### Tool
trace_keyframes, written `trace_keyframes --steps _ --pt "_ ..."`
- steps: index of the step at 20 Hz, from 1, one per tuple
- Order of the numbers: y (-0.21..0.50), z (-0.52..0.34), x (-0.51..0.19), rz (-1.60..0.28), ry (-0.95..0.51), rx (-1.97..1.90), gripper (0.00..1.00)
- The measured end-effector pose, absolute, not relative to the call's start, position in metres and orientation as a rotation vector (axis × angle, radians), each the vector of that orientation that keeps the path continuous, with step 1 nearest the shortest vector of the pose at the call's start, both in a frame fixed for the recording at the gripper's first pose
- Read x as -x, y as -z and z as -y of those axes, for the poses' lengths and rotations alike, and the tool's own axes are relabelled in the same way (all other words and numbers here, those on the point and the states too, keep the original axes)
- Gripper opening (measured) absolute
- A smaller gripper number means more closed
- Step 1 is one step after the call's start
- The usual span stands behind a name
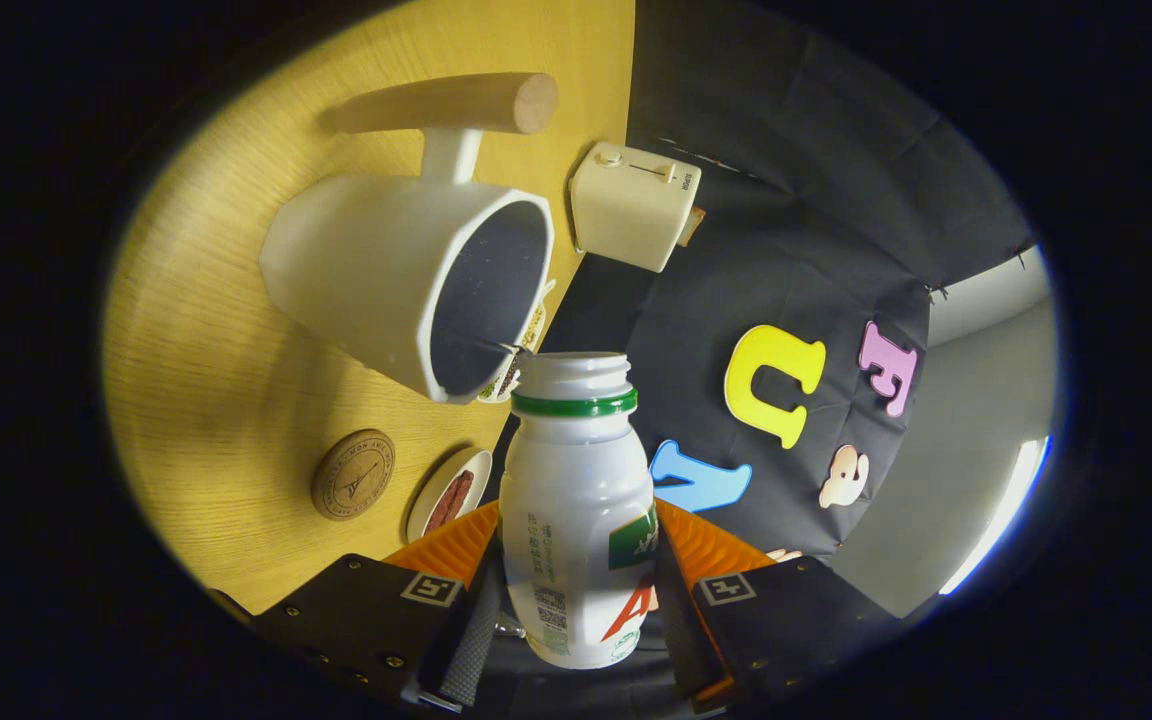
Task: Take the bottle from table, then pour the juice into the cup, finally place the bottle on the coaster
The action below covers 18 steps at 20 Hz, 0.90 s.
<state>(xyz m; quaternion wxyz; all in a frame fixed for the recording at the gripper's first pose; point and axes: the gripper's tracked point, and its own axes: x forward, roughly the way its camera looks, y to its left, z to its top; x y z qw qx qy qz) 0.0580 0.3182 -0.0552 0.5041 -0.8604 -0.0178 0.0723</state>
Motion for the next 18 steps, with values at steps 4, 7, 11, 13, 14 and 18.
trace_keyframes --steps 4,7,11,13,14,18 --pt "0.056 -0.322 -0.059 0.058 -0.177 2.108 0.71" --pt "0.056 -0.323 -0.058 0.067 -0.175 2.115 0.71" --pt "0.053 -0.324 -0.058 0.069 -0.163 2.122 0.71" --pt "0.050 -0.326 -0.054 0.084 -0.152 2.140 0.71" --pt "0.049 -0.328 -0.055 0.095 -0.150 2.150 0.71" --pt "0.047 -0.330 -0.057 0.098 -0.143 2.170 0.71"
